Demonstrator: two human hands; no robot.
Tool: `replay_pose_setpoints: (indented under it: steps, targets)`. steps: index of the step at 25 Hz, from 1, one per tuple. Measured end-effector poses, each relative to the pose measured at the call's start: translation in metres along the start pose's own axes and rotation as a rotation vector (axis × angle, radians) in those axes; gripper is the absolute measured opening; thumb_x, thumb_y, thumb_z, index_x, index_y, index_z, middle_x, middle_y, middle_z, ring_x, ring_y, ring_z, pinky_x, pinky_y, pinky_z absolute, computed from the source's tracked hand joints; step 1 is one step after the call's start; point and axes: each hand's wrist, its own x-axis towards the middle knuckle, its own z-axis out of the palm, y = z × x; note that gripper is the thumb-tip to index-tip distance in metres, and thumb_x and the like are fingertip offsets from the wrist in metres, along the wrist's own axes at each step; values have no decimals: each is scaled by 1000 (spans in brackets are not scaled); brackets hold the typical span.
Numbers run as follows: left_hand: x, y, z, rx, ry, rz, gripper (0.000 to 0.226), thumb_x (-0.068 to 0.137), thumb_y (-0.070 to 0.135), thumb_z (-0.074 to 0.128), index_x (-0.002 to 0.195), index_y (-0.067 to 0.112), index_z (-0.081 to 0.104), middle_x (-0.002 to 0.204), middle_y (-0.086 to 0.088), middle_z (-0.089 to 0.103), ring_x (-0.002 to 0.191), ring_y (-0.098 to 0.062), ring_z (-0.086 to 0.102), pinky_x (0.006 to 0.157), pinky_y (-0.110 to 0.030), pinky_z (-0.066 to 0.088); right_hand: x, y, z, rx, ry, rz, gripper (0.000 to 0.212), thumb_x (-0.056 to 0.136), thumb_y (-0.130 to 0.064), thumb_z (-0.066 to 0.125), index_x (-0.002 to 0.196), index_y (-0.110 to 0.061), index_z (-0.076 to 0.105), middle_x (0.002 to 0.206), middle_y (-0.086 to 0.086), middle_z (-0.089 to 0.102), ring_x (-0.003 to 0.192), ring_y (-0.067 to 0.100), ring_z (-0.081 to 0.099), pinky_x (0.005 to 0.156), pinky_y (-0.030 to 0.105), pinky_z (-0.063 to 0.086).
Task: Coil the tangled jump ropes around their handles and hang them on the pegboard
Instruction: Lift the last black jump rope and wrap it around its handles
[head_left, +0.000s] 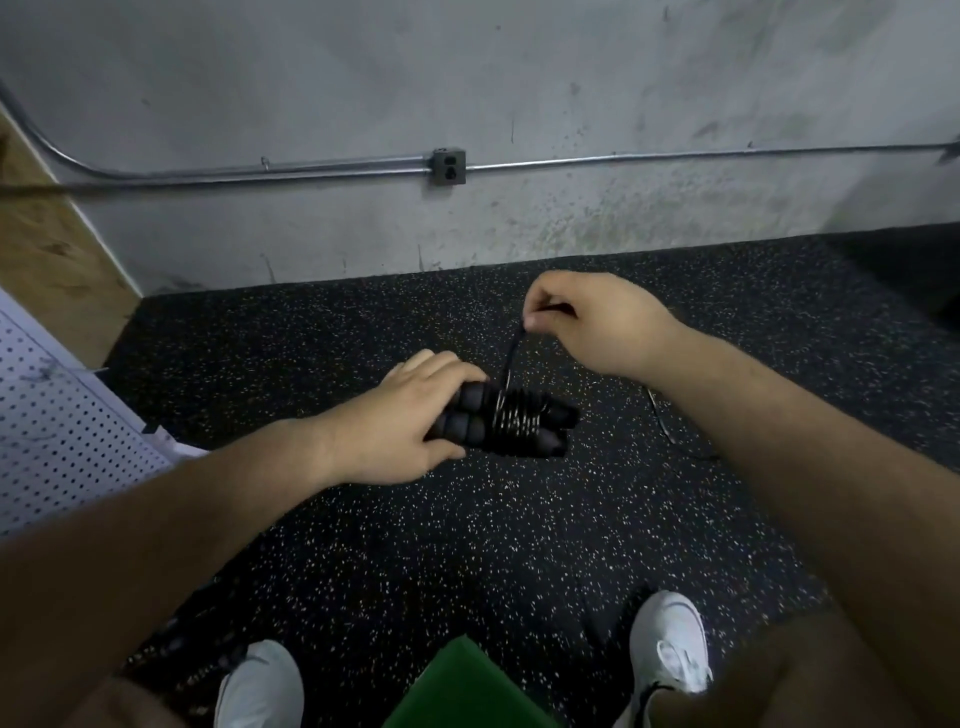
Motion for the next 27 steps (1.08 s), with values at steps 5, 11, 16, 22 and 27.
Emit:
replay_pose_setpoints:
  steps: [5,11,16,22,27]
  targets:
    - [-7,24,-20,-319,102,-84,84,82,23,81,144,39,26,133,13,41,129,-3,41,115,-33,37,-3,24,28,752,-192,157,12,99,-28,60,91,-19,63,92,3,68,77,14,60,75,35,52]
    - [5,17,-21,-412,302,-158,74,79,18,83,135,36,39,132,9,46,128,-6,45,116,-35,36,-23,-20,77,1088,-462,281,22,108,-26,37,97,-16,53,69,-4,47,57,10,42,54,27,42]
    - [16,-7,-20,36,342,-199,70,83,17,75,143,16,38,126,6,41,123,-15,35,114,-37,29,-43,-67,77,738,-494,275,35,109,-37,34,108,-10,56,70,0,51,51,12,54,53,28,49]
    - [20,-19,-10,283,261,-160,69,84,14,71,146,14,39,127,0,43,117,-19,37,106,-36,33,-63,-105,39,474,-724,344,22,104,-14,37,110,4,48,70,14,73,54,17,70,53,27,57]
    - [21,-15,-9,366,202,-51,74,77,8,74,143,13,43,125,-1,46,116,-20,40,102,-37,37,-59,-95,-19,15,-411,112,26,104,-31,47,86,-20,61,79,-3,67,69,17,68,62,31,54]
